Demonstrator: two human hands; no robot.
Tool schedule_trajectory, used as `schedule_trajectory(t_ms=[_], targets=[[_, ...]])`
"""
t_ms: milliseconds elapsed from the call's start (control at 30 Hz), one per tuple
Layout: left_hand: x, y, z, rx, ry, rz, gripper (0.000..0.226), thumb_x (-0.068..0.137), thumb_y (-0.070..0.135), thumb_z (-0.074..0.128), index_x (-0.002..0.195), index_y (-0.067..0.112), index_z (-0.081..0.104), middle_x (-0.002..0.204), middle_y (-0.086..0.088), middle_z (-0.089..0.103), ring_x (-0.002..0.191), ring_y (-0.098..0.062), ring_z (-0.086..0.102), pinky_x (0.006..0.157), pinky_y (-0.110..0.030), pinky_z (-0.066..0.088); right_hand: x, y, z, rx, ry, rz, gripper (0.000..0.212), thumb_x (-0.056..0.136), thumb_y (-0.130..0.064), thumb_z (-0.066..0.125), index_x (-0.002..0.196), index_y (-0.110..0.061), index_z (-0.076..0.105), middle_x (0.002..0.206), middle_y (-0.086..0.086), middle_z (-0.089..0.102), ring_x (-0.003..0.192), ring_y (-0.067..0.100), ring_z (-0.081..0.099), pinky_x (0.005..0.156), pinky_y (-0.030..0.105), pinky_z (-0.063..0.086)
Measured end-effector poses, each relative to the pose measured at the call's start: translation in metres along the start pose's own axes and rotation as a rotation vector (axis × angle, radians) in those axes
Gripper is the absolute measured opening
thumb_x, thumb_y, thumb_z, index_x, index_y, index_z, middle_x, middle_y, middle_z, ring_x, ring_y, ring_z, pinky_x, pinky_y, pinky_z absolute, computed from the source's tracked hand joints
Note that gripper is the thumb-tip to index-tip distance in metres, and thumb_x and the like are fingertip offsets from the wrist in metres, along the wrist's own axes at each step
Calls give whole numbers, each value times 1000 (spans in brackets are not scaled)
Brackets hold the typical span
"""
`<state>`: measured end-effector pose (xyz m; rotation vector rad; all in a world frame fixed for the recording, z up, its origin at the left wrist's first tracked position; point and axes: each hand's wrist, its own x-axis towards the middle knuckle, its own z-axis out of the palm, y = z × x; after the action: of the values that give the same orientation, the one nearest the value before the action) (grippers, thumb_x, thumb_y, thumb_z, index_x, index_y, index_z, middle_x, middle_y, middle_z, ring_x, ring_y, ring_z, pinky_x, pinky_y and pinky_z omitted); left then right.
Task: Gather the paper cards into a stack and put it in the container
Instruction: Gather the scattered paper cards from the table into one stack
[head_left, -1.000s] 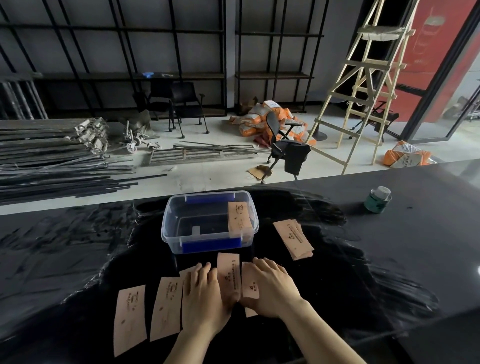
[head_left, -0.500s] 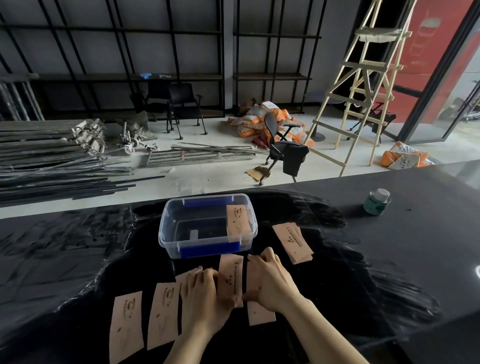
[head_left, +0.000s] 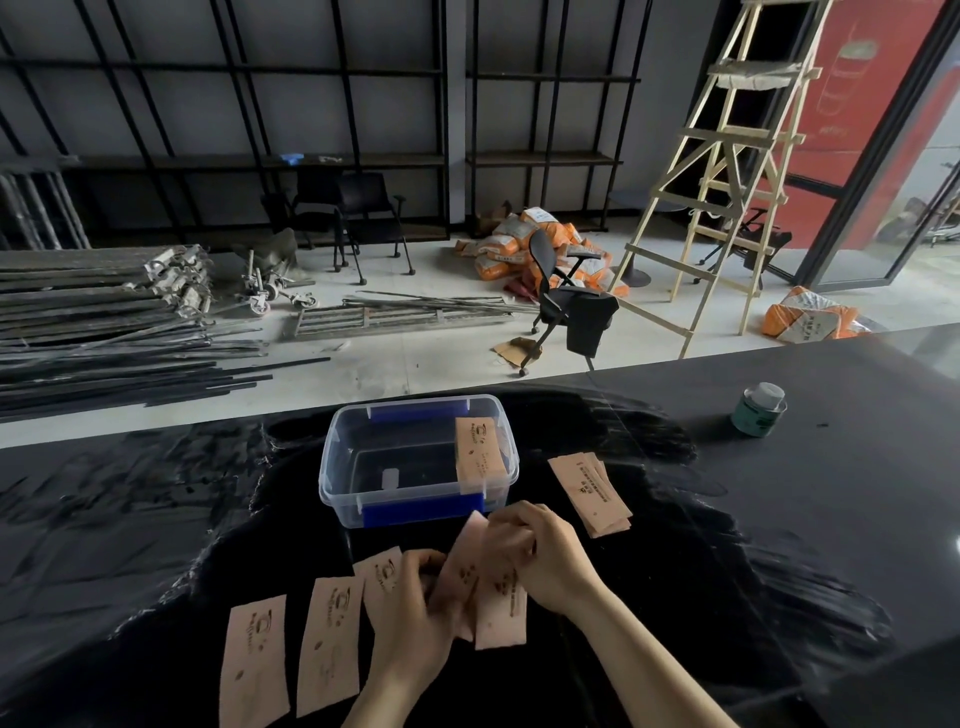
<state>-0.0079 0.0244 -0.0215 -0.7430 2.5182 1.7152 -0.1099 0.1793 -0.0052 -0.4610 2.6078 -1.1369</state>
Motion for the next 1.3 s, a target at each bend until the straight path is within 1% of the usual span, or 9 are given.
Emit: schedule_trajectory(t_ms=[100,200,267,533,633,800,1000,1167,1300], targets=[[0,5,2,-94,-2,18,24,99,9,60,120,21,59,106,4,71,94,-8,68,74,-25,54,-2,-1,5,21,3,-8,45,87,7,63,122,-21,69,119,0,70,108,15,64,71,14,49],[2,8,5,-6,-64,38,23,100,41,59,119,28,60,101,8,75,92,-6,71,82,-32,58,-1,-5,8,70,26,6,37,88,4,66,116,-20,67,115,-1,71,105,14,67,69,17,53],[4,9,8,105,-89,26,25,97,47,59,115,29,58,96,7,74,87,-6,71,78,-30,57,-1,-9,9,102,51,-4,32,88,1,69,113,-18,66,108,-2,71,97,14,70,65,18,55],[13,3,11,95,1,-18,18,92,24,72,104,24,59,93,8,72,87,-2,67,68,-17,46,0,-10,10,131,38,15,47,90,-3,70,129,-22,55,97,-10,68,85,7,71,57,15,54],[18,-5,8,-34,-9,-41,20,89,12,75,103,22,63,97,5,75,97,-12,71,76,-25,54,-1,-7,11,87,-47,69,32,91,-13,70,122,-23,65,100,-9,70,80,-1,66,57,10,51],[15,-7,4,-47,40,-9,21,89,11,75,95,27,63,89,7,76,89,-7,72,73,-22,56,1,-5,20,40,-111,92,27,90,-6,70,104,-29,64,101,-6,70,82,3,66,60,11,49],[11,-18,-23,238,453,125,24,89,22,76,106,25,60,96,9,66,77,-1,63,65,-16,48,7,-8,29,105,-102,155,24,96,-13,66,119,-22,67,113,-2,74,96,10,73,62,14,54],[9,-18,-36,677,338,-143,62,81,53,69,129,22,46,125,-1,54,113,-20,59,91,-32,53,8,-8,34,142,-160,197,28,100,-11,60,125,-25,62,118,-2,72,98,12,74,63,20,59],[12,-18,-40,741,345,-206,83,73,68,68,136,20,43,130,-3,47,119,-22,53,94,-34,50,10,-9,40,157,-146,195,29,99,-13,61,126,-25,62,115,-4,73,95,10,74,64,21,60]])
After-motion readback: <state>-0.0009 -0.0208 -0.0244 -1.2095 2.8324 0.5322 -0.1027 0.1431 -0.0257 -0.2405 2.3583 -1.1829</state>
